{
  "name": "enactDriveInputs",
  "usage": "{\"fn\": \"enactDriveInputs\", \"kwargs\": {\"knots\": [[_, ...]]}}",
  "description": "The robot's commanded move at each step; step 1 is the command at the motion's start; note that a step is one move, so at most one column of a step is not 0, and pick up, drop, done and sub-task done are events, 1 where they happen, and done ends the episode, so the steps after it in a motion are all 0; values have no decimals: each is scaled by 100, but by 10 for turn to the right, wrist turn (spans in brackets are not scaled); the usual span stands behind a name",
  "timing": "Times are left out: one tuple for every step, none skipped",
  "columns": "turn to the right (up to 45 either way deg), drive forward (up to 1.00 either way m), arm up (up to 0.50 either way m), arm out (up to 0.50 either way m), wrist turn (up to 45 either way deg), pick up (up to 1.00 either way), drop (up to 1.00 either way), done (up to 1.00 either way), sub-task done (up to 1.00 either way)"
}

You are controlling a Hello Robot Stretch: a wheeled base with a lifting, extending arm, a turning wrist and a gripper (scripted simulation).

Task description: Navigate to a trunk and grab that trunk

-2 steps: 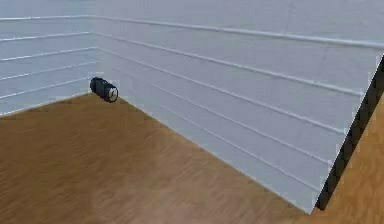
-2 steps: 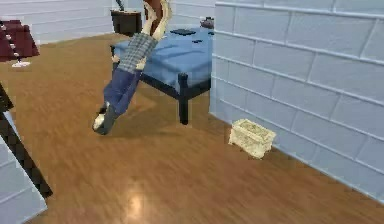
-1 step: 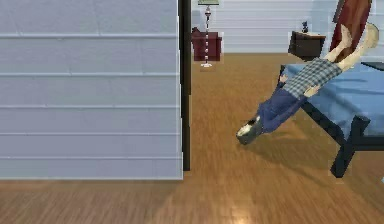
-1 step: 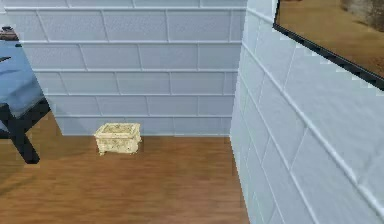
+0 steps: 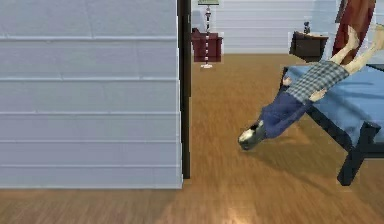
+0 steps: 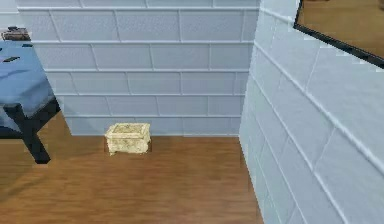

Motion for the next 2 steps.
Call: {"fn": "enactDriveInputs", "kwargs": {"knots": [[450, 0, 0, 0, 0, 0, 0, 0, 0], [420, 0, 0, 0, 0, 0, 0, 0, 0]]}}
